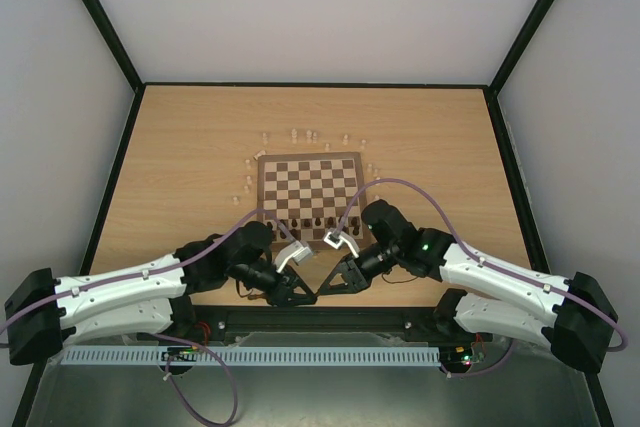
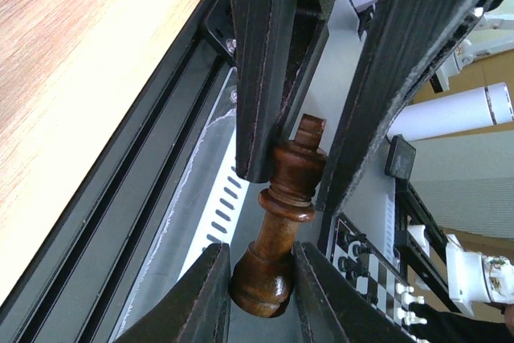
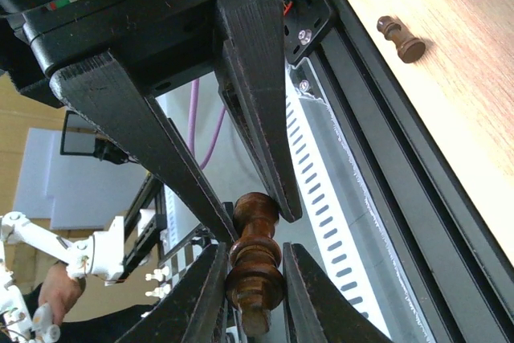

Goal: Set up the chess pieces on the board
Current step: Adjust the chess piece.

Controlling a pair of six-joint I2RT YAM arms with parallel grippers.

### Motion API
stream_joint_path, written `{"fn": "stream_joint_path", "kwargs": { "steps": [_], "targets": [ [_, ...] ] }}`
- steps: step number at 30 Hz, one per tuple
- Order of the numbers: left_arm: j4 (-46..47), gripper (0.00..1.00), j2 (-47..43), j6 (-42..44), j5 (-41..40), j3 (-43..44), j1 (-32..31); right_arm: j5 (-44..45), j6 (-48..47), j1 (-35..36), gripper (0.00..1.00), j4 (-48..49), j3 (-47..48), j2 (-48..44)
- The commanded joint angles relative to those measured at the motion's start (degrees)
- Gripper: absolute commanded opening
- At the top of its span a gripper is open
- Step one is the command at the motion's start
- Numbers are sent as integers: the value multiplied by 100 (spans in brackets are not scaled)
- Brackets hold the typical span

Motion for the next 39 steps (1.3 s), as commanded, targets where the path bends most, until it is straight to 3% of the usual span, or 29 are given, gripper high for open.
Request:
{"fn": "stream_joint_path", "kwargs": {
  "steps": [1,11,19,34,39],
  "targets": [
    [96,24,10,27,52,85,34,-86,-42,40,18,-89,106,7],
    [-29,26,-86,31,-63,147,119,-49,-50,43,16,-108,61,16],
    [-194,48,-269,36,-169,237,221,127,-89,41,10,-208,102,7],
    [-938,60,-735,141,-760,837,391,282,-102,42,8,-242,111,0],
    [-1071,74,-878,123,-1073,979,470,318,-109,43,8,-259,103,-19]
  ]
}}
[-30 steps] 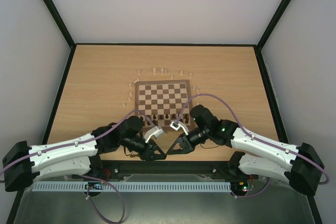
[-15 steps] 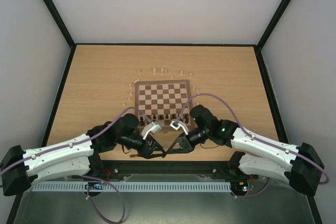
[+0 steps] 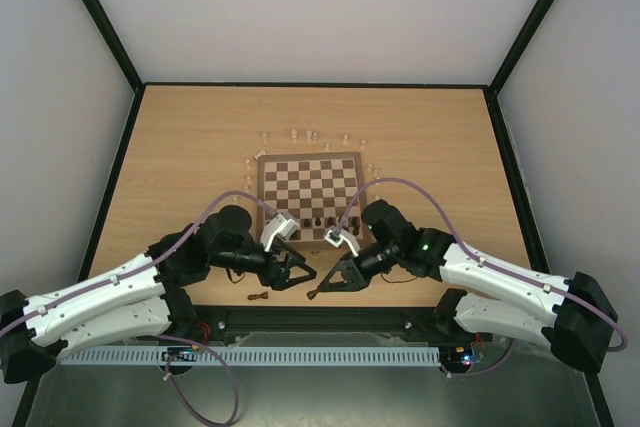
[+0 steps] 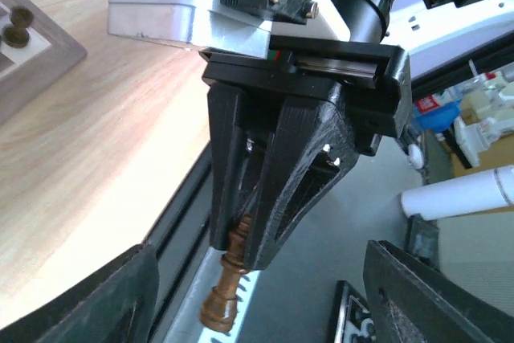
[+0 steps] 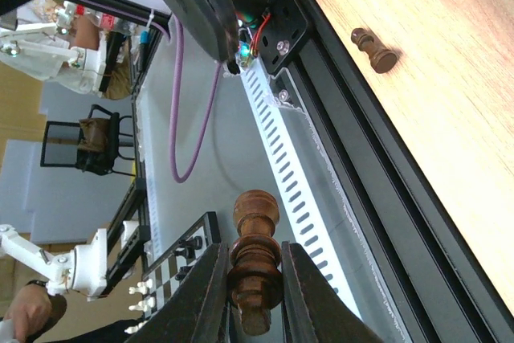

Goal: Set up the chess pieces on the board
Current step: Adjust the chess piece, then place the chess piece on the chessboard.

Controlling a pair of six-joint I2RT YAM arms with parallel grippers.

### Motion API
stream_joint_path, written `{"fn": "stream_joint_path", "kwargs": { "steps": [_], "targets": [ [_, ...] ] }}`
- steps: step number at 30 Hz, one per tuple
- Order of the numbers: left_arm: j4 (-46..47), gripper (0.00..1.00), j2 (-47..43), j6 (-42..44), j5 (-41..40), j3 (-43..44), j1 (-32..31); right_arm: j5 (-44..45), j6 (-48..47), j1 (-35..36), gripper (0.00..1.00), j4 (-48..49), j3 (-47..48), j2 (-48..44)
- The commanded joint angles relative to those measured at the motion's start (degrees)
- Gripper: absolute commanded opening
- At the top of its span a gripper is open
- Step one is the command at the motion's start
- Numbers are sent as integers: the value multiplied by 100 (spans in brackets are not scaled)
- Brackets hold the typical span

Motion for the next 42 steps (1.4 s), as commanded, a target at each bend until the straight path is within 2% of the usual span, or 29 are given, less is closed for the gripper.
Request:
{"fn": "stream_joint_path", "kwargs": {
  "steps": [1,6,7,13,21,32,42],
  "targets": [
    [-254,77,-217,6,-331,202,94,1,-73,43,8,-240,102,-19],
    [-330,98,-424,-42,-620,218,182,35,-78,43,8,-240,119,7],
    [-349,99,-438,-53,-658,231,199,52,-86,41,8,-243,120,7],
    [-548,99,-358,-138,-1156,426,273,315,-140,42,8,-408,244,-26],
    [-1066,99,-691,-518,-2410,442,269,1730,-341,43,8,-1551,1147,320],
    [-1664,99,-927,-941,-3672,105,273,4300,-417,43,6,-3340,2914,1645],
    [-1674,99,-888,-1257,-4111,-45,273,5112,-453,39,5,-4100,4019,2695]
  ]
}}
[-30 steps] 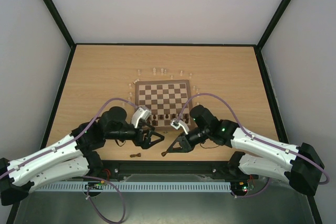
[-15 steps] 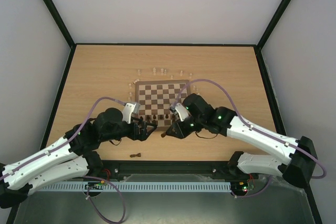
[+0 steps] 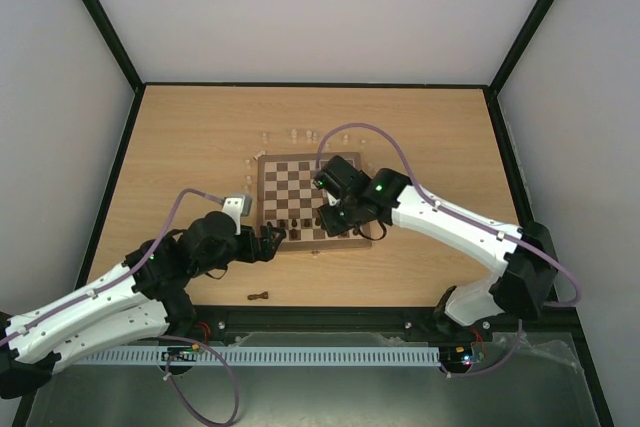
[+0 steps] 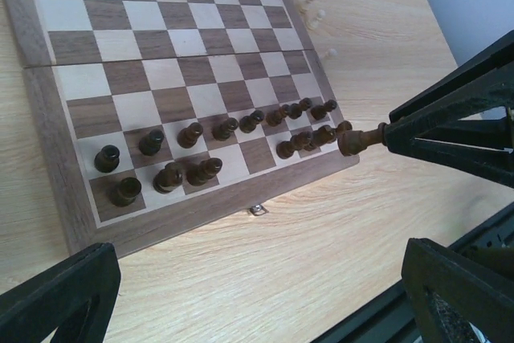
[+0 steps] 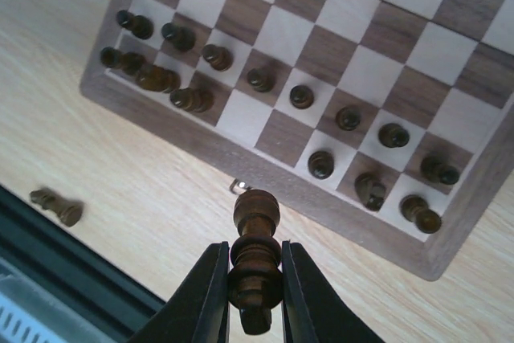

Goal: Set up the chess pieces on the board
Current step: Place the chess piece on the chessboard.

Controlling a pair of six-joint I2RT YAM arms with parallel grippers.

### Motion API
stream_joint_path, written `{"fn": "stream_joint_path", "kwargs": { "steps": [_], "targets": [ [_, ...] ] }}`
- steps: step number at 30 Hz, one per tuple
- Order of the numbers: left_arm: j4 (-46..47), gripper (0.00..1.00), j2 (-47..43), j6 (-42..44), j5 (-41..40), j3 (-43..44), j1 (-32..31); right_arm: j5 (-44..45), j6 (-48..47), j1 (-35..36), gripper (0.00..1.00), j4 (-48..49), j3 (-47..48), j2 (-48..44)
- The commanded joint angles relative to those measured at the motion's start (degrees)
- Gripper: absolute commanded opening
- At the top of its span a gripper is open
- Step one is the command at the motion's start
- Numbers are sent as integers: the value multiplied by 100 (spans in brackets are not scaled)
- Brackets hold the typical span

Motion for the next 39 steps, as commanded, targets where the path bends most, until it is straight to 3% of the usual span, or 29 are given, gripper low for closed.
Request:
{"fn": "stream_joint_path", "kwargs": {
  "steps": [1,17,39],
  "targets": [
    [-58,99,-56,-155,-300,-98,28,511,-88,34,5,-788,492,422],
    [16,99,-133,-109,-263,-146,28,800,-332,211,5,-1256,1613,1802],
    [27,99,-43,-146,-247,-162,28,401,-491,214,7,-687,1129,2196]
  ]
}}
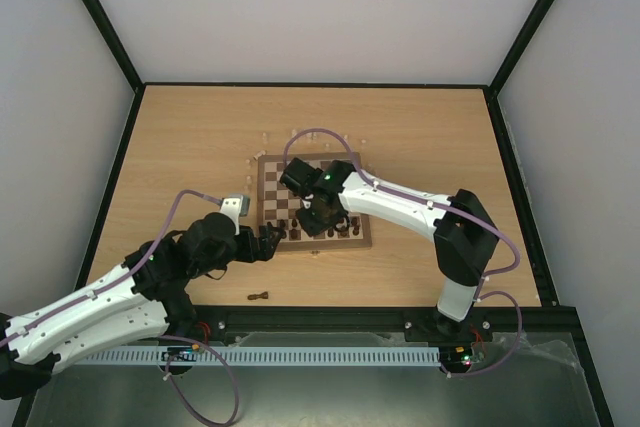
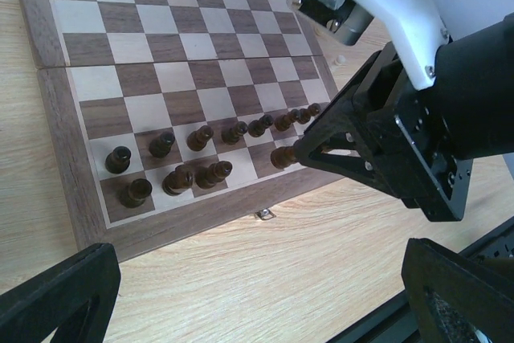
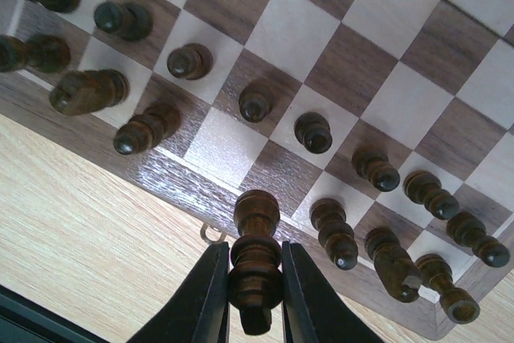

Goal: Set up the chess pieces on the board
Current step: Place the chess piece on the chessboard.

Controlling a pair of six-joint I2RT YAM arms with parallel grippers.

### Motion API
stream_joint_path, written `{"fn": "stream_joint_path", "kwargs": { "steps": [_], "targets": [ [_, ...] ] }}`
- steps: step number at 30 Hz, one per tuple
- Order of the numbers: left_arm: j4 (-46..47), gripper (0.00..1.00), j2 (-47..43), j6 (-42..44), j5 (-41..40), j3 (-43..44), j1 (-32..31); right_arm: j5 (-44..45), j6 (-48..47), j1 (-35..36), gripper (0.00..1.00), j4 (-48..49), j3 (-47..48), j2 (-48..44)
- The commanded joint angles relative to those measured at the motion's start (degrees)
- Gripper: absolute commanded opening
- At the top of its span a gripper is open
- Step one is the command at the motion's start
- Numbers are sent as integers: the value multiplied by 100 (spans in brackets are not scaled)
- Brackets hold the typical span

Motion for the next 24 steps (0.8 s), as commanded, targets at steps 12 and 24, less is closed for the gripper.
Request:
{"fn": "stream_joint_path", "kwargs": {
  "steps": [12,24],
  "targets": [
    [93,99,80,-46,-59,-101,28,154,-42,33,10,195,-370,118],
    [115,99,122,-46,-50,-106,28,326,-33,37,12,294,-453,213]
  ]
}}
